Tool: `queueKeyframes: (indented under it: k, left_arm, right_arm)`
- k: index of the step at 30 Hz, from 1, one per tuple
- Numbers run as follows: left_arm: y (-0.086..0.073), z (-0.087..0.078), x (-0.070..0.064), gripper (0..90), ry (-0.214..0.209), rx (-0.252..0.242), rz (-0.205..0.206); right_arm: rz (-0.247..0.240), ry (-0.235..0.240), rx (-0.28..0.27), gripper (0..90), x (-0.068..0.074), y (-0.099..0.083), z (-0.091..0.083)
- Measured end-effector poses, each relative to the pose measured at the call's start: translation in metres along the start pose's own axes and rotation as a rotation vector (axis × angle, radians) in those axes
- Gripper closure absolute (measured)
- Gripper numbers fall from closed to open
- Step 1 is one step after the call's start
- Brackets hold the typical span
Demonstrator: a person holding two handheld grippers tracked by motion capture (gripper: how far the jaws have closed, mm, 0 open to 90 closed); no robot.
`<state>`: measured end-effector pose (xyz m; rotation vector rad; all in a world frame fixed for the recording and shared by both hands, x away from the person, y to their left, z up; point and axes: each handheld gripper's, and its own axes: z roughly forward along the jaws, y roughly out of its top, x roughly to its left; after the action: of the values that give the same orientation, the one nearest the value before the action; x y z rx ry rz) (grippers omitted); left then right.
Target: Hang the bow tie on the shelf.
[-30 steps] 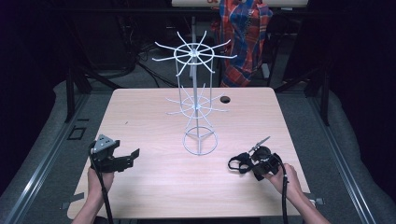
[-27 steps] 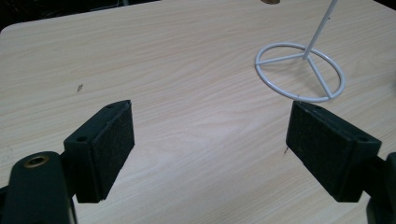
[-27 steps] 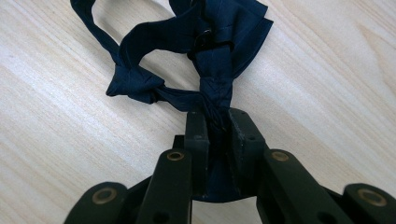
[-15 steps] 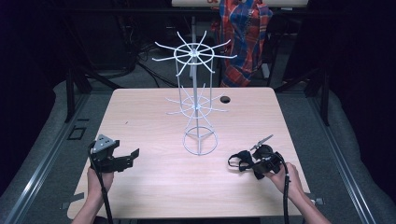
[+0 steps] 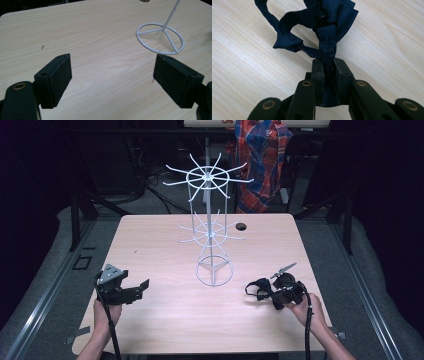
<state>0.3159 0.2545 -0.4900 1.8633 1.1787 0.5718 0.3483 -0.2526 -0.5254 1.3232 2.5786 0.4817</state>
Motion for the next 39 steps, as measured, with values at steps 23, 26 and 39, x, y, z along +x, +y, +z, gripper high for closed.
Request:
queueKeyframes:
  k: [23, 26, 39]
  left_arm:
    - [0.000, 0.001, 0.000, 15.6, -0.001, 0.005, 0.002]
    - [0.000, 0.001, 0.000, 15.6, -0.002, 0.006, 0.002]
    - [0.000, 0.002, 0.000, 15.6, -0.001, 0.007, 0.001]
  right_arm:
    - [0.022, -0.015, -0.070, 80.0, -0.004, 0.001, -0.011]
    - [0.028, -0.010, -0.080, 80.0, -0.005, 0.002, -0.012]
    - [0.024, -0.017, -0.084, 80.0, -0.006, 0.003, -0.015]
